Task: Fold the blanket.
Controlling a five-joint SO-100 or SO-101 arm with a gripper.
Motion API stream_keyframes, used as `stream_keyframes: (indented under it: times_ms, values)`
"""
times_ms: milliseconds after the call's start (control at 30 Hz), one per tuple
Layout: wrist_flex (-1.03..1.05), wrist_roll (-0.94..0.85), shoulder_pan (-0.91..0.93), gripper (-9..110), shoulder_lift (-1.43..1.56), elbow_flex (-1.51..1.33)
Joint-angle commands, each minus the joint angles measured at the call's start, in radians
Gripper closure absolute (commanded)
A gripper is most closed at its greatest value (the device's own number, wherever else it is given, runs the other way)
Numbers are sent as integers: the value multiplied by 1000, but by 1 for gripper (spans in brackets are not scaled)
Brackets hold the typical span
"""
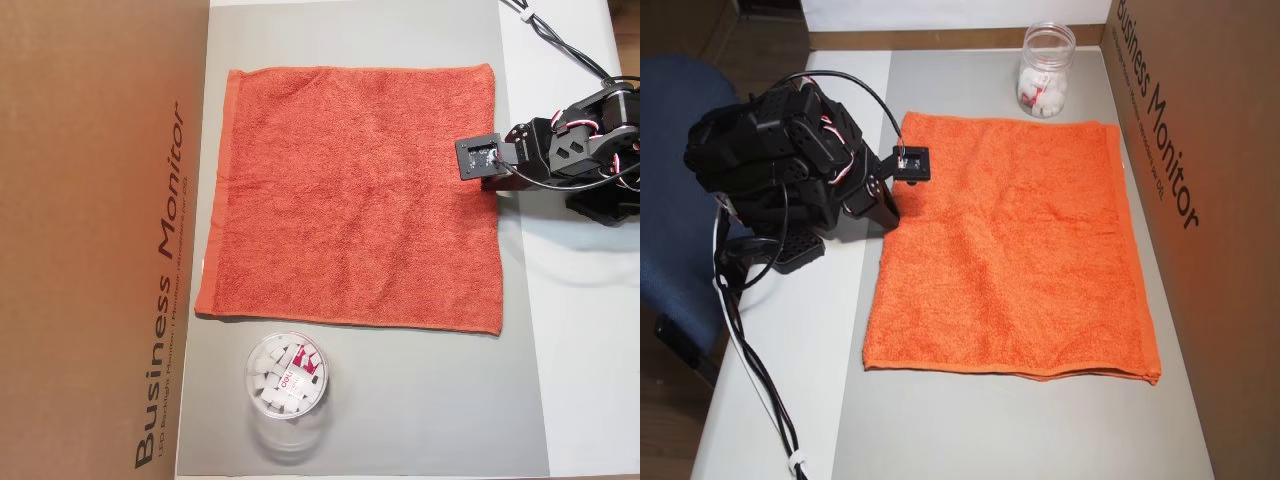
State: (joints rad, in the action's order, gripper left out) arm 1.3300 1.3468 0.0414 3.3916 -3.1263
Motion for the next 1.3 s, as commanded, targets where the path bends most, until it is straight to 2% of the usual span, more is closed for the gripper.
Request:
stream_keyframes:
  times_ms: [0,1267]
  values:
    - [2,-11,6,101,9,-8]
    - [2,-11,-3,102,9,-8]
